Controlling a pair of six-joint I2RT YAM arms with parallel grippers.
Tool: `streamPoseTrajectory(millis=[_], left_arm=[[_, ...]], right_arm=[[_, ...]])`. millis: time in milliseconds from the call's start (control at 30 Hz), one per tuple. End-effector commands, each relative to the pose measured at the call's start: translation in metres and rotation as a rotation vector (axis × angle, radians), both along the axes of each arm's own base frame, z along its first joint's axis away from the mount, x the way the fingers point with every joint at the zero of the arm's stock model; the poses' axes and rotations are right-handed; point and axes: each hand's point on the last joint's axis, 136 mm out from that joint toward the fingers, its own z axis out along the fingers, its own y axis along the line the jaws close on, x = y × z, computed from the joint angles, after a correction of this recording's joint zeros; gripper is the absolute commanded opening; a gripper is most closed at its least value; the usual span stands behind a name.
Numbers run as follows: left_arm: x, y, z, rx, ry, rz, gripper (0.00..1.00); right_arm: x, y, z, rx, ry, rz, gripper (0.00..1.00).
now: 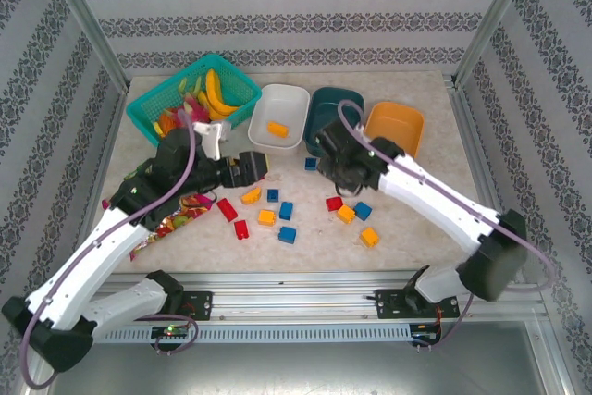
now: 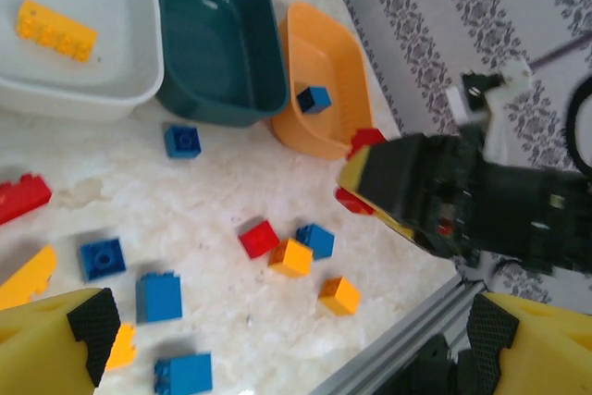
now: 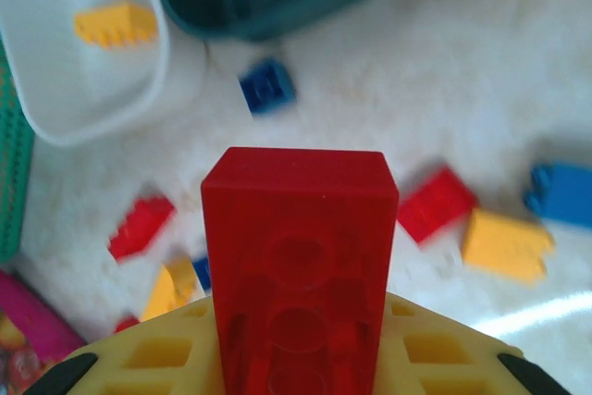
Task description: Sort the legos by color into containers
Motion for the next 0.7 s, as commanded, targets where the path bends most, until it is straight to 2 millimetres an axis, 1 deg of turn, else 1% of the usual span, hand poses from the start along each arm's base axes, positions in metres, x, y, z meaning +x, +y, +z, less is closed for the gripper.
streamPoseTrajectory(millis=[0,67,100,167,267,300,333,400,433,500,533,600,667], left_arm=[[0.029,0.003,0.011,-0.004,0.007,0.057,0.99],[0.046,0.005,0.01,-0.007,0.02,0.092,0.99],[0.055,0.007,0.008,-0.009,0.028,0.112,0.99],[0.069,0.009,0.003,0.003,0.042,0.14,0.99],[0.087,0.011,-0.01,0.028,0.07,0.166,0.99],[0.091,0.012,-0.015,0.036,0.079,0.175,0.99],[0.095,0.013,-0.019,0.043,0.087,0.184,0.99],[0.101,0.016,-0.026,0.058,0.1,0.197,0.99],[0.102,0.017,-0.029,0.066,0.106,0.204,0.98],[0.103,0.02,-0.037,0.084,0.122,0.216,0.98],[0.103,0.022,-0.039,0.089,0.127,0.22,0.98],[0.101,0.025,-0.043,0.101,0.138,0.229,0.98],[0.098,0.027,-0.046,0.108,0.144,0.234,0.98]], right_arm=[[0.055,-0.002,-0.016,-0.093,0.005,0.134,0.31],[0.089,-0.005,-0.025,-0.116,0.022,0.155,0.3],[0.106,-0.006,-0.033,-0.122,0.04,0.165,0.3],[0.133,-0.009,-0.053,-0.104,0.094,0.161,0.29],[0.169,-0.014,-0.082,-0.065,0.149,0.151,0.29],[0.178,-0.016,-0.093,-0.063,0.172,0.149,0.28],[0.187,-0.019,-0.1,-0.06,0.187,0.145,0.28],[0.199,-0.022,-0.12,-0.061,0.232,0.143,0.29],[0.203,-0.022,-0.126,-0.051,0.244,0.146,0.29],[0.208,-0.023,-0.142,-0.041,0.285,0.142,0.33],[0.209,-0.024,-0.146,-0.039,0.298,0.14,0.34],[0.209,-0.025,-0.153,-0.032,0.316,0.133,0.42],[0.21,-0.026,-0.15,-0.028,0.31,0.131,0.51]])
